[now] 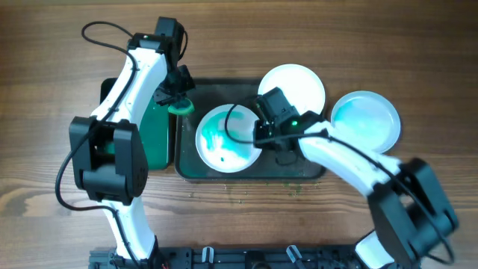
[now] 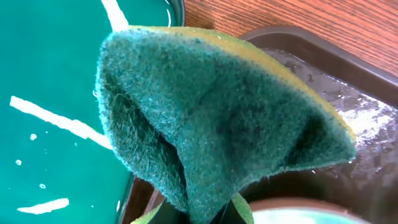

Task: Clean dirty plates on tray and stack at the side
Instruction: 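Lift the second plate with the right gripper, raise sponge left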

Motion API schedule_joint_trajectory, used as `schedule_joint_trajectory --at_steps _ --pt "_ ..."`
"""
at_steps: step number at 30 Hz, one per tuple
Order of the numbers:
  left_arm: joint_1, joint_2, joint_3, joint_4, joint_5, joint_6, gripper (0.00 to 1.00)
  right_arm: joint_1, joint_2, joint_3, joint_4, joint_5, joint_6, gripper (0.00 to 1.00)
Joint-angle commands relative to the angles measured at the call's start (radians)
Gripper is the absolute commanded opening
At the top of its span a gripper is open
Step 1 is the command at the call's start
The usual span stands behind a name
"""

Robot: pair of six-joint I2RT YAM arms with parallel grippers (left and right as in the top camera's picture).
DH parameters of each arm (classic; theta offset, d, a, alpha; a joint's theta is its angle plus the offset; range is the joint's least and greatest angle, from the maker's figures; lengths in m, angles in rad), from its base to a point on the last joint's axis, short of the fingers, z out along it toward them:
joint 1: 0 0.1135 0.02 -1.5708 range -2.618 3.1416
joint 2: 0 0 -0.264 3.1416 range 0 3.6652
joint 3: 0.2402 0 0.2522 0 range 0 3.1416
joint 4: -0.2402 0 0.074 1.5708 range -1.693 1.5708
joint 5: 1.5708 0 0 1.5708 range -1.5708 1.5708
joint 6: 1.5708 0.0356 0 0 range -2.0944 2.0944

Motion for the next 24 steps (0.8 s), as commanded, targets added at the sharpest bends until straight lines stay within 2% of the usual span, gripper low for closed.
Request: schedule_joint_trajectory --at_steps 1,6,13,17,20,24 --pt "-0.005 -0.025 0.015 0.005 0.045 0.019 0.04 0.082 -0.103 0.053 -0.059 0.360 -0.091 0.04" --pt "-0.013 -0.025 0.015 0.005 0.045 0.018 0.04 0.214 -0.186 0.059 -0.112 0.761 -0.159 0.04" --pt "-0.016 -0.025 0.015 0.004 0.045 0.018 0.04 0.387 -0.207 0.059 -0.073 1.224 -0.299 0.04" --pt "-0.016 -0.025 0.015 0.004 0.045 0.018 0.04 0.474 -0.207 0.059 0.125 1.515 -0.547 0.05" --pt "-0.016 -0.025 0.015 0.003 0.045 0.018 0.04 0.515 -0.207 0.058 0.353 1.538 -0.811 0.04" --pt "-0.016 -0.025 0.015 0.003 0.045 0.018 0.04 0.521 -0.206 0.058 0.517 1.538 -0.969 0.04"
